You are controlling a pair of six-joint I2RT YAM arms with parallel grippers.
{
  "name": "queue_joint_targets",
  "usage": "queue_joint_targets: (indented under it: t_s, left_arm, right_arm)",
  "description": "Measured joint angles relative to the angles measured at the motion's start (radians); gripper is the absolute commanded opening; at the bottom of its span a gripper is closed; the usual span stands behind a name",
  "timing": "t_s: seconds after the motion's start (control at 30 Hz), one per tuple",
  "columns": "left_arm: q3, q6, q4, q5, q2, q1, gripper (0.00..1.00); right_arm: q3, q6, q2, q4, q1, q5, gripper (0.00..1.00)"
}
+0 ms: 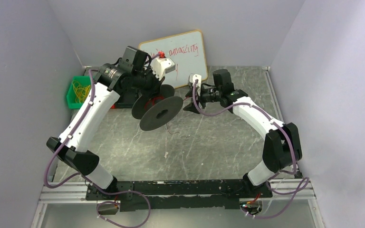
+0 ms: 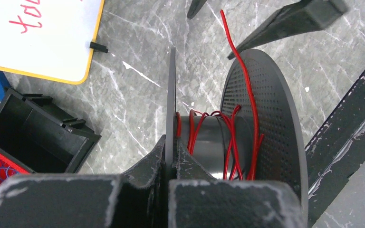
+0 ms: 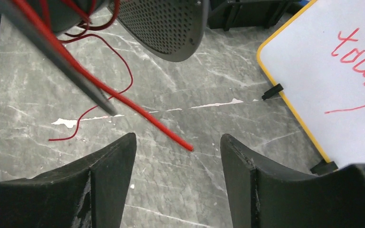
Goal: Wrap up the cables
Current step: Wrap the cable around the cable reel.
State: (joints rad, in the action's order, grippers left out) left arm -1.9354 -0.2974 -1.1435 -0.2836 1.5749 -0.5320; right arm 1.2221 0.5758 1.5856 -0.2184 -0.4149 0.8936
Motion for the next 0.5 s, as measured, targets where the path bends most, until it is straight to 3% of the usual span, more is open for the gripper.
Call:
queue_joint_targets:
  t_s: [0.03,0.1,0.5]
  left_arm:
    - [0.000,0.000,0.000,0.005,0.001,0.000,0.02]
    - [0.000,0.000,-0.001,0.017,0.003,0.000,0.02]
    - [-0.001,0.025,-0.006,0.082,0.027,0.000,0.03]
  right_arm:
    - [-0.007,0.004,-0.013,0.003,0.000,-0.003,0.73]
    - [-0.021,0.012,-0.044,0.003,0.000,-0.014,0.97]
    - [-0.238,0.089,-0.230,0.168,0.001,-0.182,0.99]
